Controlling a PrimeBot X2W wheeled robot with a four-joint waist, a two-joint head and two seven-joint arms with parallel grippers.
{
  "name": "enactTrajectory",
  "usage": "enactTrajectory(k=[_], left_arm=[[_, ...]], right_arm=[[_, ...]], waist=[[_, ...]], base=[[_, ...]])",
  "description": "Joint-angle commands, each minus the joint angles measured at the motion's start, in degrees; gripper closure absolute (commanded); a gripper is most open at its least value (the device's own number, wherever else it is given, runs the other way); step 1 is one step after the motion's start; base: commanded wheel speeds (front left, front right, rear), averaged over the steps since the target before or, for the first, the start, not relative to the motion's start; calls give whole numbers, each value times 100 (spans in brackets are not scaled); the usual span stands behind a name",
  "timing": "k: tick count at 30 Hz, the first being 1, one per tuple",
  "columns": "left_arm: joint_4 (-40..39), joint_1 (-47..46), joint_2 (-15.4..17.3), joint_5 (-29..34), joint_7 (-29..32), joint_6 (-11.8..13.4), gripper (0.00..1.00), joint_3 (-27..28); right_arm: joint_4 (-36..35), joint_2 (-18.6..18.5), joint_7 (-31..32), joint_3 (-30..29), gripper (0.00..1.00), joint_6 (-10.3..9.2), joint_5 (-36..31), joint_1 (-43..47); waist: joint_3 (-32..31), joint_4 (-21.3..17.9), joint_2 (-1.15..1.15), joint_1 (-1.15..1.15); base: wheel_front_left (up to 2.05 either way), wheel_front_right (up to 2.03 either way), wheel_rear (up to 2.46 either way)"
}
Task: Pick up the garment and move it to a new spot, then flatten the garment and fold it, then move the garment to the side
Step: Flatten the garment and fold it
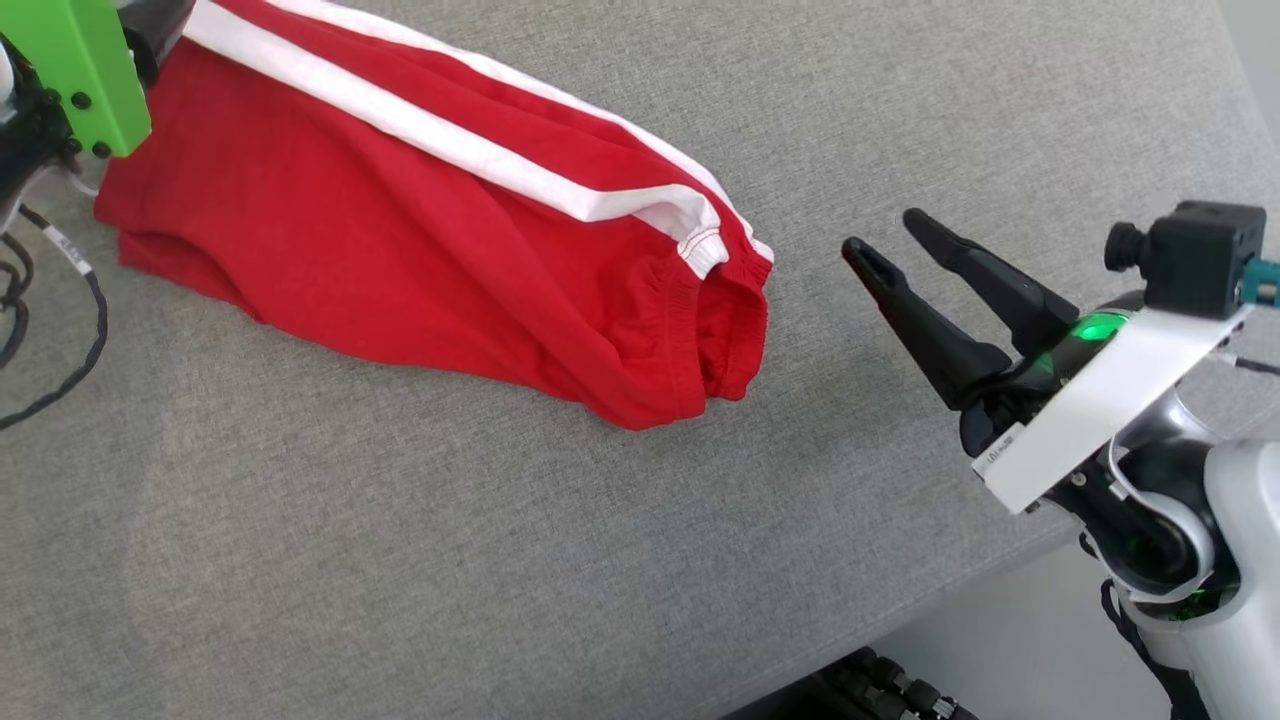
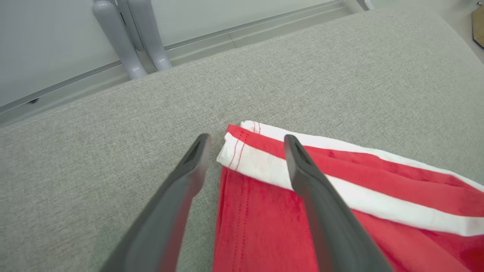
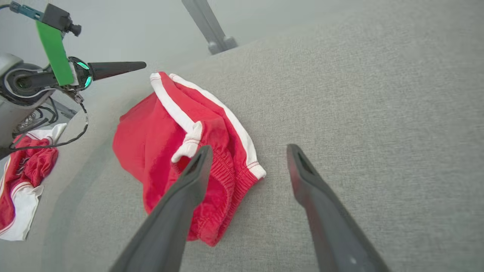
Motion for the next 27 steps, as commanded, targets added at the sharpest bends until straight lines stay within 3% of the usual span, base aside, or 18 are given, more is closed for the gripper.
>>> enactTrajectory(k=[1, 8, 15, 21, 27], left_arm=[[-16, 122, 66, 103, -117, -21, 0, -3], [-309, 801, 244, 503, -1214, 40, 0, -54], [-341, 1742, 143, 166, -1299, 246, 0, -119], [-39, 1979, 100, -46, -1082, 416, 0, -115], [365, 1903, 4, -247, -726, 463, 0, -158]], right_arm=[[66, -47, -250, 35, 0, 0, -170, 92], [542, -144, -1884, 18, 0, 0, -1375, 462], [1156, 153, -3225, -420, 0, -1, -2674, 786], [1610, 401, -3550, -443, 0, -2, -3162, 882], [1919, 532, -3628, -351, 0, -2, -3199, 893]], waist=[[-81, 4, 0, 0], [-437, 113, 0, 0], [-566, 176, 0, 0], [-612, 169, 0, 0], [-702, 128, 0, 0]], base=[[0, 0, 0], [0, 0, 0], [0, 0, 0], [0, 0, 0], [0, 0, 0]])
